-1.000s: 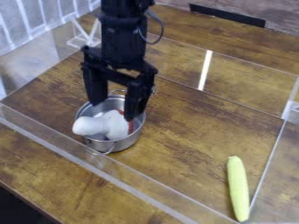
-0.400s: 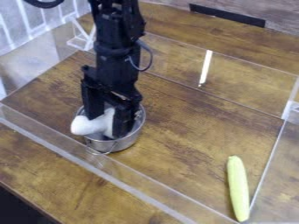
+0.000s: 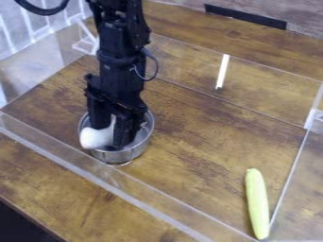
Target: Remove the mushroom from the silver pot and put it on the table
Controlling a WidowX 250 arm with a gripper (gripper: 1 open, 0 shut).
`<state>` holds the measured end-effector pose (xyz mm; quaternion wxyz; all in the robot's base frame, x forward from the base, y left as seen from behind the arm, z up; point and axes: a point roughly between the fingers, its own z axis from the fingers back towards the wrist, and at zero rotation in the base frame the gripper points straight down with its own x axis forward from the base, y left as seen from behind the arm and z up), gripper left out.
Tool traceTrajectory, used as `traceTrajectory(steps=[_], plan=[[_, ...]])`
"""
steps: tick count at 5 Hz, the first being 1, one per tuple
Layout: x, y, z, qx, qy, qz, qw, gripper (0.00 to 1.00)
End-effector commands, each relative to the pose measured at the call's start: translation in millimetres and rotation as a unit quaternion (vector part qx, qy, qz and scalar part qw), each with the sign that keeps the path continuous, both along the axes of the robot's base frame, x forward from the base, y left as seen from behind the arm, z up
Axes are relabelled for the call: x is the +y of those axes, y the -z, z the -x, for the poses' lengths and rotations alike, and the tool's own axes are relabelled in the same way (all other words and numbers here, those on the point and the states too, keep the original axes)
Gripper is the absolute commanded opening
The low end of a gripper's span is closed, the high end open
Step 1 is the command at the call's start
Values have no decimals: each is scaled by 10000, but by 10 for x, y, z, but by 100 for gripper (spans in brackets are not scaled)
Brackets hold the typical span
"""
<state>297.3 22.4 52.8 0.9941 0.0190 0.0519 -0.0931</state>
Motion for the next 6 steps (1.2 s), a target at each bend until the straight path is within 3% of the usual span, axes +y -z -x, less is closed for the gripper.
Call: traceTrajectory(steps=[1,2,3,4,5,6], plan=[[64,-45,-40,-270,-149,7,9995,0],[63,-7,-27,-401,-154,86,9990,0],[46,-32,-7,-464,-345,135,9982,100],[24,-67,24,-511,-545,179,9970,100],[-8,-109,74,-539,-708,194,9958,0],[33,-19,41,-565,-884,193,9943,0]])
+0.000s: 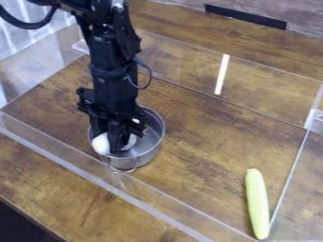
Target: Remove the mushroom from the silver pot and put it on the table
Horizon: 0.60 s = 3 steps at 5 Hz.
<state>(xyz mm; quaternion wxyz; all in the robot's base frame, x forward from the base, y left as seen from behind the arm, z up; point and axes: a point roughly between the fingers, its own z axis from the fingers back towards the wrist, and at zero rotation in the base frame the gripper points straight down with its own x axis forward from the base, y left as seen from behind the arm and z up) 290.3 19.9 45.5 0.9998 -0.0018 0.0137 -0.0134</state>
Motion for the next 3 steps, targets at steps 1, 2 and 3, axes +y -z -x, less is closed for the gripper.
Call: traceTrajectory(steps=[1,2,3], plan=[[119,-52,-121,-228,-192,-35,9995,0],[129,-124,-171,-274,-36,-52,9996,0],[138,-174,-211,-297,167,-82,9994,0]])
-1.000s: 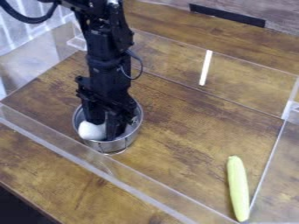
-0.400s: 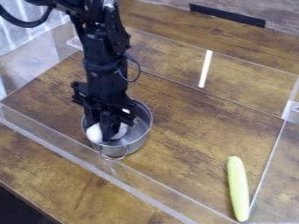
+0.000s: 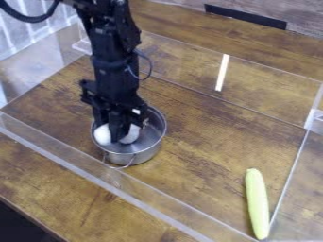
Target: Remove the mushroom from the silver pot and put it on the table
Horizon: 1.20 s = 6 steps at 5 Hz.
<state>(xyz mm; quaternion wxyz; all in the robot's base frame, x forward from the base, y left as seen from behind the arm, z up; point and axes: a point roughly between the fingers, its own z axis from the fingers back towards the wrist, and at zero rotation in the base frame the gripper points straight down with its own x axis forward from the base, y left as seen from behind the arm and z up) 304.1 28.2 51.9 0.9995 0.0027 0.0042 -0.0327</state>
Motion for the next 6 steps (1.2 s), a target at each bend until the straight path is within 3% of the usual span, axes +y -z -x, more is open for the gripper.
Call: traceTrajectory(steps=[1,2,3,4,5,6], plan=[[80,-125,-126,-228,2,-50,9997,0],[101,-130,-169,-256,-20,-53,9997,0],[163,-140,-247,-287,235,-64,9993,0],[213,-143,-298,-291,449,-74,9985,100],[210,-76,-338,-291,430,-71,9986,0],[174,-168,-296,-307,570,-62,9979,0]])
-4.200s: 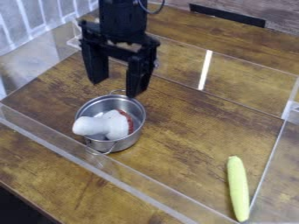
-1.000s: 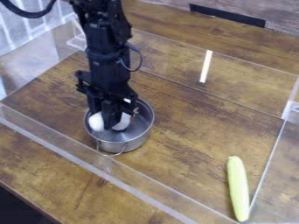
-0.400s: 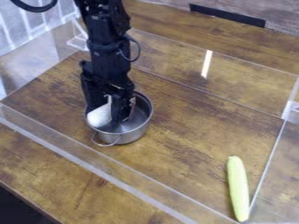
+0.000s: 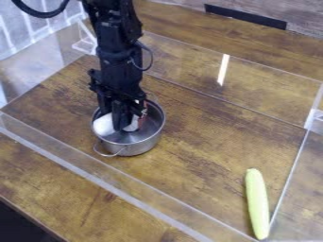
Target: Remove the mushroom from the silver pot and put it on the table
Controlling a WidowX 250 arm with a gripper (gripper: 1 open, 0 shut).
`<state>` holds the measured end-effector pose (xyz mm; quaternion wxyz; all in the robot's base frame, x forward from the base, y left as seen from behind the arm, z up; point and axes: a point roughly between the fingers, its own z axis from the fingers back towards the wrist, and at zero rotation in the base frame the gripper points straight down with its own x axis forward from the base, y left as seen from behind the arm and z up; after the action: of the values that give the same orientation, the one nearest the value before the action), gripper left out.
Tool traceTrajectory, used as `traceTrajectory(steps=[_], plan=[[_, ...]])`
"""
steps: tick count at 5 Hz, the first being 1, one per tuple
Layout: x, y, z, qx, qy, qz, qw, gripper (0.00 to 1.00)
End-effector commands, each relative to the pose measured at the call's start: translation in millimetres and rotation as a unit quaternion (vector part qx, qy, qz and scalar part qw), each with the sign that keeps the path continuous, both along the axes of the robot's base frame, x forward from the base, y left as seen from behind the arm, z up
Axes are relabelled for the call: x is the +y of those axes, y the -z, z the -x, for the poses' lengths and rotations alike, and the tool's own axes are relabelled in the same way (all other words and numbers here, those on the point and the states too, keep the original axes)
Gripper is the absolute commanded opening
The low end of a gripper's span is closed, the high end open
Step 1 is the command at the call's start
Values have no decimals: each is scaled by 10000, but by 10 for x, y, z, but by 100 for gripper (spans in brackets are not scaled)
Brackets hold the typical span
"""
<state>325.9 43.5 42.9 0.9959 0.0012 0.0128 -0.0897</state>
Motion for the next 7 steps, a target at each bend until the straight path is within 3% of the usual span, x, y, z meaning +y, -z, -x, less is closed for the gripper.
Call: traceTrajectory(steps=[1,2,3,4,5,6,7], plan=[[-40,-493,-52,-518,170,-5,9985,0],[-175,-823,-72,-767,420,62,9961,0],[-324,-1006,-269,-969,653,189,9930,0],[-540,-951,-442,-1013,1132,472,9873,0],[-882,-710,-360,-878,1377,740,9838,0],[-1194,-473,-234,-697,1538,926,9813,0],[-1309,-361,-265,-525,1755,1013,9779,0]])
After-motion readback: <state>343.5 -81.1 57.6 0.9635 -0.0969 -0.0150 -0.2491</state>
